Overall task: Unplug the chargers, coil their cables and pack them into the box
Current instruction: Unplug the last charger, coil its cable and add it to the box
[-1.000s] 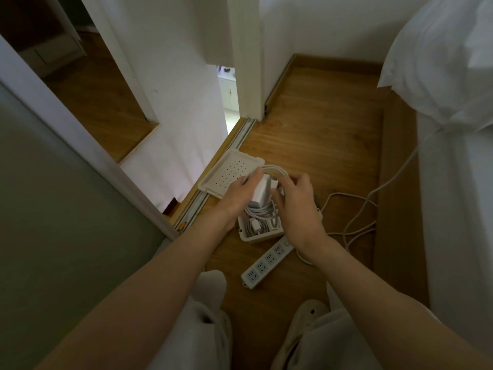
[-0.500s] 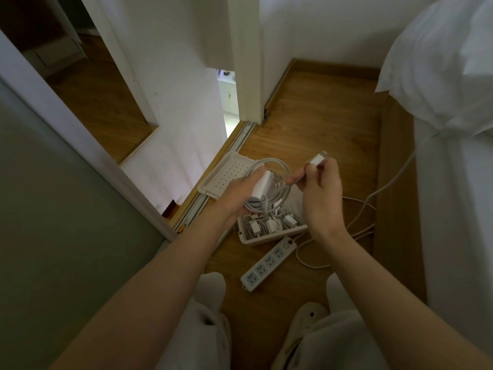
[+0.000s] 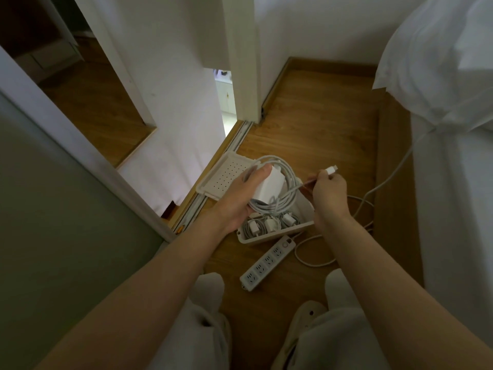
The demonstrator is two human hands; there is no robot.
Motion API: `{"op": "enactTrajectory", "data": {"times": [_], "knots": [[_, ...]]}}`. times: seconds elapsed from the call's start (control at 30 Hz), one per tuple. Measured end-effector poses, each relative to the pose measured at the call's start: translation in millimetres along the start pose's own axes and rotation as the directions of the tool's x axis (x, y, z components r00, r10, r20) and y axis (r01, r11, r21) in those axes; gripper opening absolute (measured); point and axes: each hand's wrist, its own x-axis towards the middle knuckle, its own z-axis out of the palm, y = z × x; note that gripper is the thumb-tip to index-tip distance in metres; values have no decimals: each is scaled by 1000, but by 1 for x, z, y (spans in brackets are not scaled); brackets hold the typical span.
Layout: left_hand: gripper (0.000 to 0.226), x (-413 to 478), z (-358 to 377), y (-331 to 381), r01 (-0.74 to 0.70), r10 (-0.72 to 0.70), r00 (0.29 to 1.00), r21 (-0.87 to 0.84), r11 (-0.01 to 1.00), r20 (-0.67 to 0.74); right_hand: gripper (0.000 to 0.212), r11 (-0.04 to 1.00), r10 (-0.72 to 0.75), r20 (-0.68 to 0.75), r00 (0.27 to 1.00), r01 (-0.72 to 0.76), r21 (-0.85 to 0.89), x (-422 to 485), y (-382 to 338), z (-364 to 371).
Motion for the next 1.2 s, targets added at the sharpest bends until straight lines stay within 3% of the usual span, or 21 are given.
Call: {"op": "enactTrajectory", "data": {"times": [0.1, 0.3, 0.43, 0.5, 0.63, 0.77, 0.87, 0.93, 1.1, 1.2], "knots": [[40, -1, 0, 0, -3, 3, 1000, -21, 1000, -22, 18, 996, -77, 2, 997, 77, -51, 1, 3, 0], [39, 1, 5, -10, 72, -70, 995, 41, 997, -66, 17, 990, -35, -7, 999, 34, -133, 6, 9, -2], [76, 1, 12, -7, 69, -64, 982, 23, 997, -180, 21, 996, -6, 38, 999, 9, -88, 2, 11, 1], [81, 3, 9, -4, 69, -58, 973, 42, 997, -224, 20, 995, -5, 52, 999, 10, -99, 0, 12, 1], [46, -1, 6, -3, 35, -9, 983, 139, 990, -182, 16, 994, -30, 63, 998, 36, -101, -4, 8, -1], [31, 4, 7, -5, 51, 34, 955, 278, 959, -294, 15, 955, -237, 119, 964, 253, -153, -19, 2, -2], [27, 9, -3, -2, 97, 28, 908, 276, 956, -417, 19, 896, -409, 174, 896, 430, -107, -34, 0, -1], [22, 9, -6, -2, 113, 23, 904, 291, 950, -426, 22, 871, -472, 188, 861, 488, -53, -41, -3, -2], [19, 6, -9, 1, 119, -7, 916, 257, 959, -401, 24, 831, -556, 185, 811, 551, 80, -46, -16, -8], [19, 4, -7, 4, 106, -9, 914, 218, 970, -405, 22, 847, -532, 124, 838, 523, 97, -37, -16, -12]]}}
